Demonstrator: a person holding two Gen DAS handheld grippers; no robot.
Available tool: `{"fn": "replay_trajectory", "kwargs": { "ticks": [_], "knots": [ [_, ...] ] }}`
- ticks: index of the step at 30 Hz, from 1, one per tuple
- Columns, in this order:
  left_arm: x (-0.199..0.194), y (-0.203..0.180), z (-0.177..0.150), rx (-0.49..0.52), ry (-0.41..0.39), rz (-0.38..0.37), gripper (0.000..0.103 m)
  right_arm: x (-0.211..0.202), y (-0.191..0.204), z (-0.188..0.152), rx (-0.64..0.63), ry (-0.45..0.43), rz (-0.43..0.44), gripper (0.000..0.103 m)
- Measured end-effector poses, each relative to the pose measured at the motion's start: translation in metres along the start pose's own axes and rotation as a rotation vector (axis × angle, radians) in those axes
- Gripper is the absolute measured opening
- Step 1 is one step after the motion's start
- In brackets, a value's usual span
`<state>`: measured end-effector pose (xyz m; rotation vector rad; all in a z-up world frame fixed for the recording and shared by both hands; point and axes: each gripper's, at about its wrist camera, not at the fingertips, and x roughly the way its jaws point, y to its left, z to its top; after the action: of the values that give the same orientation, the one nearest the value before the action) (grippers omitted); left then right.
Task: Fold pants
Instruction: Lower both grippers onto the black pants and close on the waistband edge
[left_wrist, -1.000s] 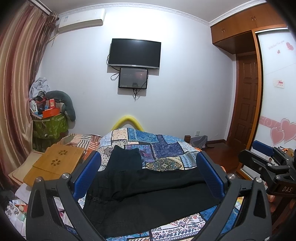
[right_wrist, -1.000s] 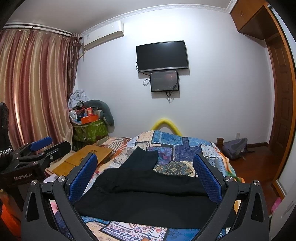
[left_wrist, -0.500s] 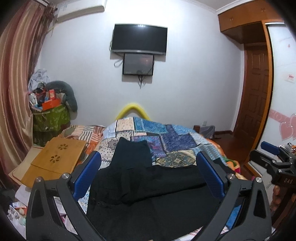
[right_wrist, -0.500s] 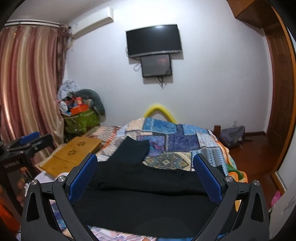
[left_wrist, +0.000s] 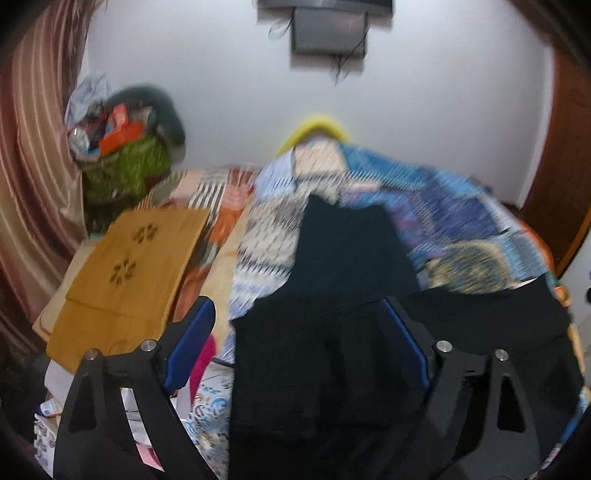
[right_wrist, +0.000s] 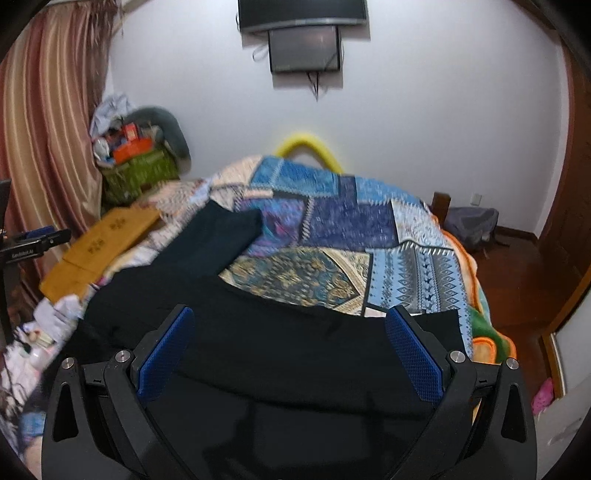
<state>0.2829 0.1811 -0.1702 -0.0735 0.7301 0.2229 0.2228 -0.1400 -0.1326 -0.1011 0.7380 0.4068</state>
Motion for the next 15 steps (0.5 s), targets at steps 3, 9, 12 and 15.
{"fn": "replay_trajectory", "kwargs": {
  "ticks": [3,9,12,15],
  "knots": [
    [0.049,0.018,-0.011,-0.02,0.108,0.004,0.081,0.031,-0.012,0.004,-0.007,0.061,0.019,0.103],
    [0.114,0.04,-0.031,-0.074,0.281,-0.065,0.067,0.084,-0.024,0.009,-0.04,0.168,0.062,0.101],
    [0.135,0.045,-0.032,-0.096,0.332,-0.088,0.067,0.104,-0.021,0.009,-0.093,0.216,0.09,0.101],
    [0.158,0.045,-0.032,-0.115,0.386,-0.113,0.067,0.121,-0.017,0.011,-0.126,0.255,0.124,0.1]
  ]
}}
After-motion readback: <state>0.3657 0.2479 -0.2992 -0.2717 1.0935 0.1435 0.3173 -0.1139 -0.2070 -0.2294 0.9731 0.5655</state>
